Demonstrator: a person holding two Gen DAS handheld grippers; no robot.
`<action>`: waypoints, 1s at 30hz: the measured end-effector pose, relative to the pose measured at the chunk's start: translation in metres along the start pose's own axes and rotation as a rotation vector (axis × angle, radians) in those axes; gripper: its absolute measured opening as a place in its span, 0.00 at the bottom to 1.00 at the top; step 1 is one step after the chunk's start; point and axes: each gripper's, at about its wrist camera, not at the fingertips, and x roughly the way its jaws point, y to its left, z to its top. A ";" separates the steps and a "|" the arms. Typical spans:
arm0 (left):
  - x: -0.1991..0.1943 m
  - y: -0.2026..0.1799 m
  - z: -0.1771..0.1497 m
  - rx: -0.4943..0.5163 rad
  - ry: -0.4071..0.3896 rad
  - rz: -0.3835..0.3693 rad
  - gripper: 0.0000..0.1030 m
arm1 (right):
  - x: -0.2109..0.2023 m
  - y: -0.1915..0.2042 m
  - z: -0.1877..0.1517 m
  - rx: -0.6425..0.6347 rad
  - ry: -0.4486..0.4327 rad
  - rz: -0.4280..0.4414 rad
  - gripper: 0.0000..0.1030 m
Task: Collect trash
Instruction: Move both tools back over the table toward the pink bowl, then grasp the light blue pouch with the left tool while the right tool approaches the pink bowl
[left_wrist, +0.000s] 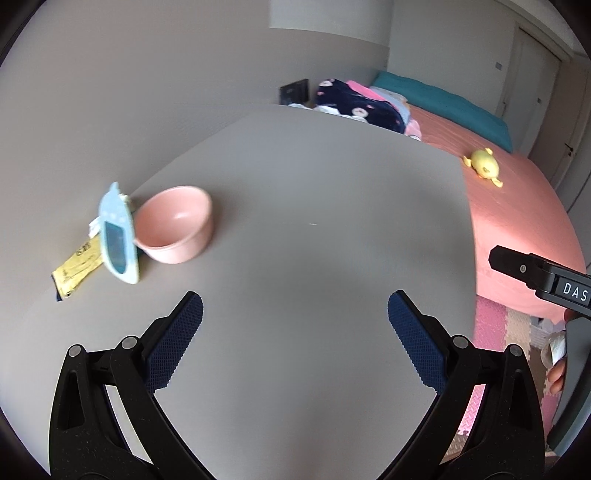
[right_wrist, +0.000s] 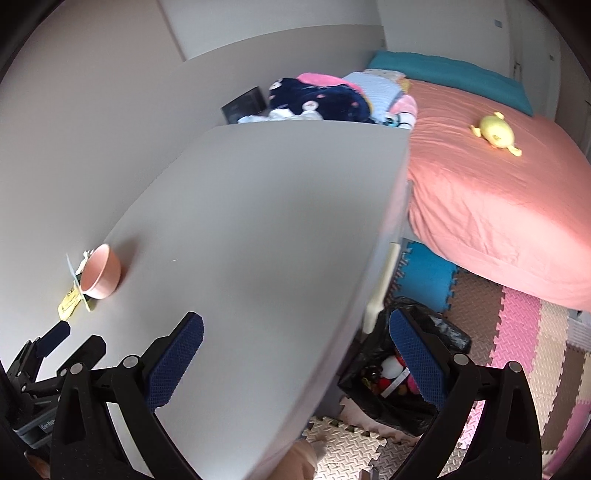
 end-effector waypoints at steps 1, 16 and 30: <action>0.000 0.007 0.000 -0.005 -0.002 0.007 0.94 | 0.002 0.006 0.000 -0.009 0.004 0.003 0.97; 0.018 0.124 0.003 -0.004 -0.025 0.097 0.94 | 0.039 0.100 0.002 -0.099 0.047 0.054 0.97; 0.053 0.166 0.003 0.040 0.039 0.104 0.94 | 0.087 0.199 0.016 -0.129 0.119 0.186 0.97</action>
